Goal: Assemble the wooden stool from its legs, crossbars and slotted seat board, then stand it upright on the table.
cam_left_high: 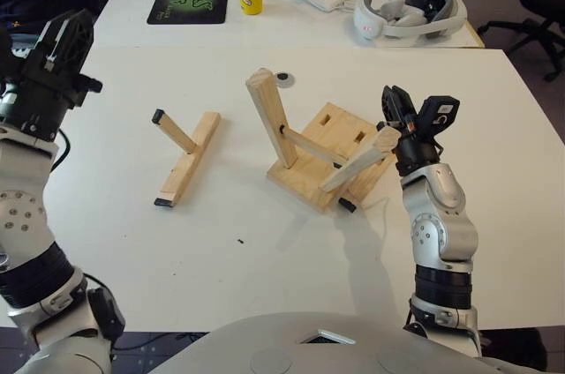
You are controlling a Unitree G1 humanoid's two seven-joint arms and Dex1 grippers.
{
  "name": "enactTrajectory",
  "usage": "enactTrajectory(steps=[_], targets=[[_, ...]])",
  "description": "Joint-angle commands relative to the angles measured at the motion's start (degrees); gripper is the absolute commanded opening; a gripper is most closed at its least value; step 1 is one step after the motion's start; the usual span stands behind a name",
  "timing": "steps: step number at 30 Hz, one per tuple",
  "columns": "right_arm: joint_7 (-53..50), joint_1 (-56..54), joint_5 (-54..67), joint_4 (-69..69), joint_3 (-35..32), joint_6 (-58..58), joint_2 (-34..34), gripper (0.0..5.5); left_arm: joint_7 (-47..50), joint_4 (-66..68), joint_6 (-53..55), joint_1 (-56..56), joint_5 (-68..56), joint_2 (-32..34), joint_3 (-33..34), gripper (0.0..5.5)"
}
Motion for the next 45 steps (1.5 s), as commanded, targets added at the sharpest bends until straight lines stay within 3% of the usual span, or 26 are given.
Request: enactTrajectory(steps=[1,4,8,13,20,28,45], targets=[[-0.4,-1.6,0.6,0.0,-1.6,0.5,-1.0,0.67,-7.5,-0.3,4.4,13.4,-1.0,3.6,0.4,1.90],[-0.8,-1.9,0.5,0.2,-2.2,0.2,-1.0,0.67,-14.3,-0.6,6.6,20.9,-1.7,5.5,-1.8,2.44],[-0.8,-1.8,0.5,0.0,-2.2,0.3,-0.8,0.67,-18.8,-1.8,2.5,28.5,6.5,8.7,-8.5,3.00],[-0.7,-2.2,0.5,0.3,-1.6,0.4,-0.5,0.67,-17.6,-0.5,-4.2,29.3,18.3,9.7,-17.2,3.83],[-0.5,-2.3,0.3,0.2,-0.7,0.3,-0.1,0.67,-14.9,2.6,-7.4,26.9,23.5,6.0,-23.1,4.77],[-0.3,-2.4,0.3,0.1,0.5,0.5,0.1,0.67,-10.2,13.8,-11.1,21.2,27.8,0.0,-25.8,4.77],[-0.2,-3.3,1.0,0.1,0.3,0.2,0.3,0.67,-9.7,13.5,-12.9,21.0,29.1,-2.5,-27.0,2.30]])
